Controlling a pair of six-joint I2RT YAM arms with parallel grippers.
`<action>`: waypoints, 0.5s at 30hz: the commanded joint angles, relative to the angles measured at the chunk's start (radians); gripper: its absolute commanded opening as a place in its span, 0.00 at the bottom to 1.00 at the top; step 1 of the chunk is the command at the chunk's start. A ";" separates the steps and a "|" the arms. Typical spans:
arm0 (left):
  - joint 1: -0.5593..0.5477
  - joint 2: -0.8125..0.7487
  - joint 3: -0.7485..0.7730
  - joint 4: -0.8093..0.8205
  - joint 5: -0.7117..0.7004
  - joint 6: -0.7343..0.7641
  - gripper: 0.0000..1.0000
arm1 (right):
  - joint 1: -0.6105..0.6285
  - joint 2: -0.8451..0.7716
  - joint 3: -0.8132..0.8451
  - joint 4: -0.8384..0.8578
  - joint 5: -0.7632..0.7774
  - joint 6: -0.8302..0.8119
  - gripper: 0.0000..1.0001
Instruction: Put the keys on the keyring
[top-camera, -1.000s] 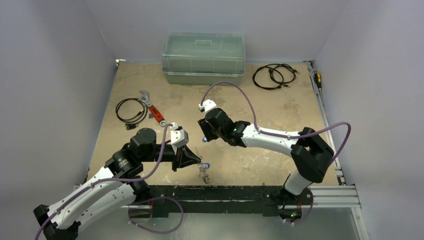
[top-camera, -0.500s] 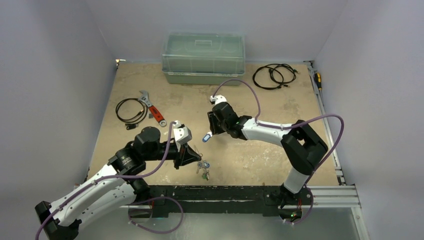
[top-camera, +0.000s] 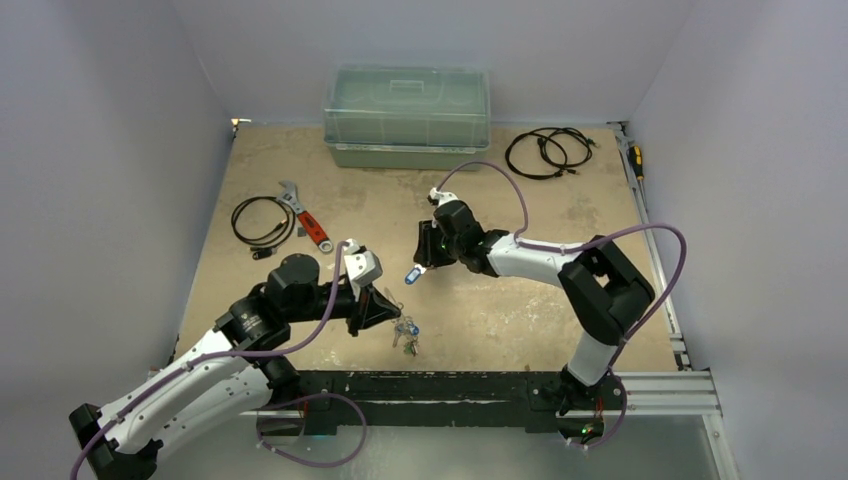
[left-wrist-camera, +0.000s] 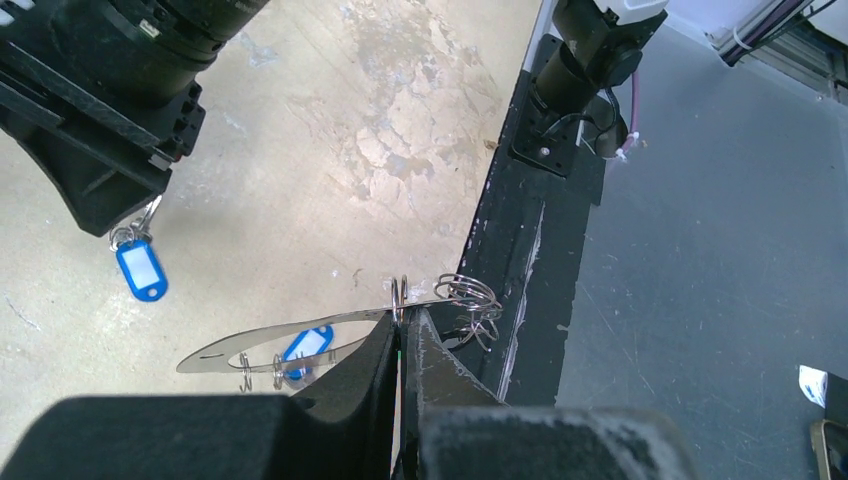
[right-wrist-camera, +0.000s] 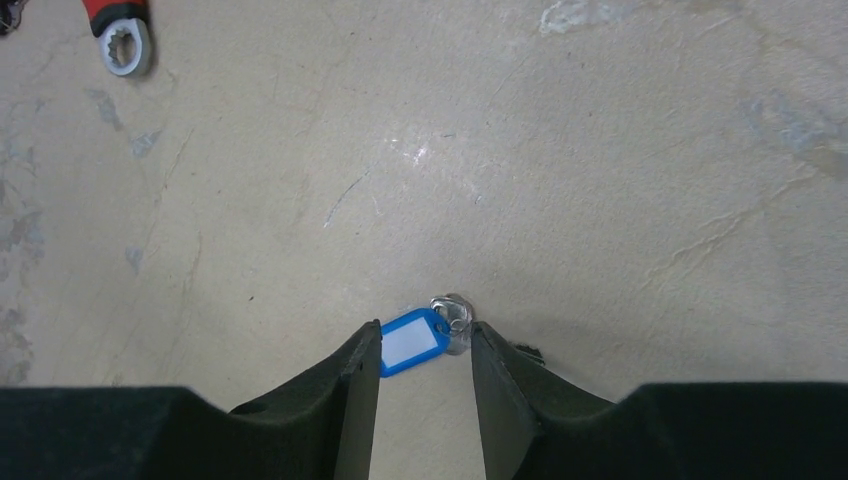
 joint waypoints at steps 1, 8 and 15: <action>-0.002 -0.022 0.042 0.025 -0.021 -0.023 0.00 | -0.013 0.045 0.009 0.056 -0.078 0.035 0.40; -0.003 -0.019 0.038 0.025 -0.028 -0.025 0.00 | -0.013 0.058 0.006 0.043 -0.064 0.037 0.39; -0.002 -0.018 0.037 0.025 -0.032 -0.025 0.00 | -0.015 0.082 0.010 0.054 -0.085 0.036 0.40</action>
